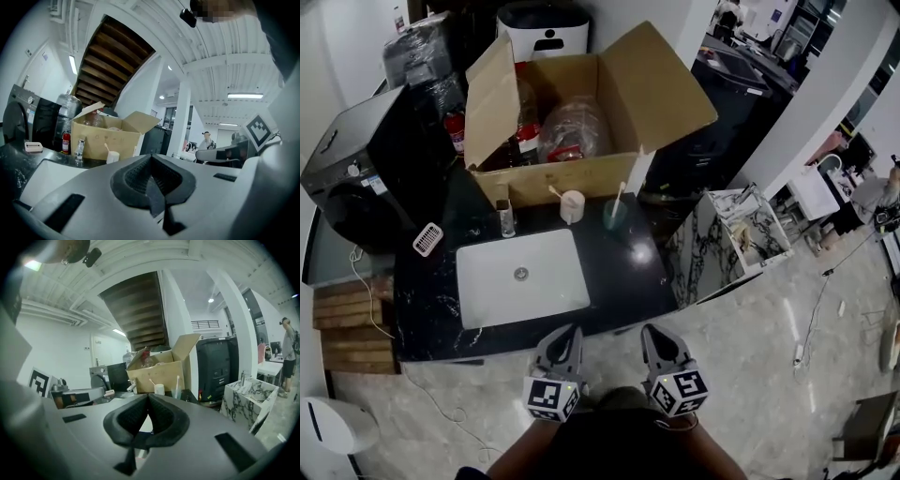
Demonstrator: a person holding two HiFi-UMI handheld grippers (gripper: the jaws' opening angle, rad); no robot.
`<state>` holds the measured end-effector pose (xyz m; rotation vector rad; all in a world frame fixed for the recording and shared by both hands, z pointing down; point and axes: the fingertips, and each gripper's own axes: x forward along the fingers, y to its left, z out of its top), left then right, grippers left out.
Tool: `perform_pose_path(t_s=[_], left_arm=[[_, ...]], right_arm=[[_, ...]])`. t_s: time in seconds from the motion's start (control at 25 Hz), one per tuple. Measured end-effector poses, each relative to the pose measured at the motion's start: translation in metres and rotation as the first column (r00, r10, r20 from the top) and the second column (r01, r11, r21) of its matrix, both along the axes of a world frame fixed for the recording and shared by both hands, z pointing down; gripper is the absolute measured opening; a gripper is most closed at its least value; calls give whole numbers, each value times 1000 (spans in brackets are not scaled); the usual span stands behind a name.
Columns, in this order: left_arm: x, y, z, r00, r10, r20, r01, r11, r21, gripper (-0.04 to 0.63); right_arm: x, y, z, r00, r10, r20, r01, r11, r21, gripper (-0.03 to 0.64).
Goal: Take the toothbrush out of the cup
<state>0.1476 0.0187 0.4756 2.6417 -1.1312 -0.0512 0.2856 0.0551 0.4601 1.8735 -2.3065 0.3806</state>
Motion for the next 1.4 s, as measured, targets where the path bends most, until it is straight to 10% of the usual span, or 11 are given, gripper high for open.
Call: perform_pose_path(t_s=[0.6,1.4], left_arm=[[19,-68,12,997,-76,15,76,996,-44,25],[59,-240,30,982,-177,64,185,972,-143,25]], right_arm=[[54,-116,23,998,54,-15,-54,998,-17,14],[117,-386,126,993,-119,24,121,974,-189,86]])
